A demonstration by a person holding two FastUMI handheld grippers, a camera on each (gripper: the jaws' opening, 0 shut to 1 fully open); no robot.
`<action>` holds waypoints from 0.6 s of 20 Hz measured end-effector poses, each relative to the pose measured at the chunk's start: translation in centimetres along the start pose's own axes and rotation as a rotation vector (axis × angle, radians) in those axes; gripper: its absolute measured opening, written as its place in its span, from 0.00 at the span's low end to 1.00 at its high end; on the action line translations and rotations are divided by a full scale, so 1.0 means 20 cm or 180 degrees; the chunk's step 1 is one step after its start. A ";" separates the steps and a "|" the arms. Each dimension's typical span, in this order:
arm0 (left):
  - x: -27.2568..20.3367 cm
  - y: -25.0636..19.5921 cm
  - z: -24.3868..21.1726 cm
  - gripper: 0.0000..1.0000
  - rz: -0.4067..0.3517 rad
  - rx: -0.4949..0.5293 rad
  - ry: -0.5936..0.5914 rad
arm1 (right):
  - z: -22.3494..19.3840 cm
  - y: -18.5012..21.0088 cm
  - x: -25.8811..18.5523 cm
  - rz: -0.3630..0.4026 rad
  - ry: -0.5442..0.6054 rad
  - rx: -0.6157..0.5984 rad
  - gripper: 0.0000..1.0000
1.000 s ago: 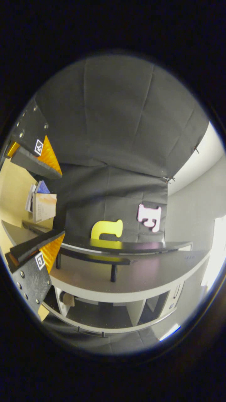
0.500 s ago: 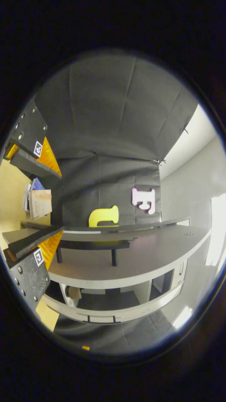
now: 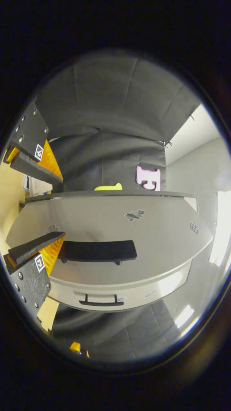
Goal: Grab one shoe with the right hand and put it into the shoe cabinet, grab the other shoe with the left hand and put it into the shoe cabinet; then close the right door with the right hand and the left door with the left hand.
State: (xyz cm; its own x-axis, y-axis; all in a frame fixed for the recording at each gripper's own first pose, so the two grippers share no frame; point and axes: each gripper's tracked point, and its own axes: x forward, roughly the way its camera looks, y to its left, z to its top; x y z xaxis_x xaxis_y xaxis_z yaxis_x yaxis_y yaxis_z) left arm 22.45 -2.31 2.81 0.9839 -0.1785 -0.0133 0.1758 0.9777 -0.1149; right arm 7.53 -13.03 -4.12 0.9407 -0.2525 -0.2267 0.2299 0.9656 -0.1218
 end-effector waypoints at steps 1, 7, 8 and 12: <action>0.03 -0.06 0.00 0.85 -0.0054 -0.0014 -0.0010 | -0.01 -0.02 -0.01 -0.0012 0.0011 -0.0003 0.98; 0.20 -0.23 -0.01 0.92 -0.0076 -0.0113 -0.0056 | -0.09 -0.05 -0.03 -0.0027 0.0122 0.0087 0.99; 0.20 -0.23 -0.02 0.92 -0.0058 -0.0102 -0.0036 | -0.09 -0.03 -0.02 -0.0011 0.0129 0.0109 0.99; 0.19 -0.22 -0.04 0.92 -0.0078 -0.0164 -0.0015 | -0.09 0.06 -0.02 0.0121 0.0133 0.0157 0.99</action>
State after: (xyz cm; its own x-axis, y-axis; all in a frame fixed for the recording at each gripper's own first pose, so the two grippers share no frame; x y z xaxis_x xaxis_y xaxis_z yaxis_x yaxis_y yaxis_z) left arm 25.39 -7.38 2.54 0.9795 -0.2015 -0.0053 0.1978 0.9661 -0.1660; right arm 7.08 -11.89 -5.84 0.9379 -0.2169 -0.2705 0.2071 0.9762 -0.0649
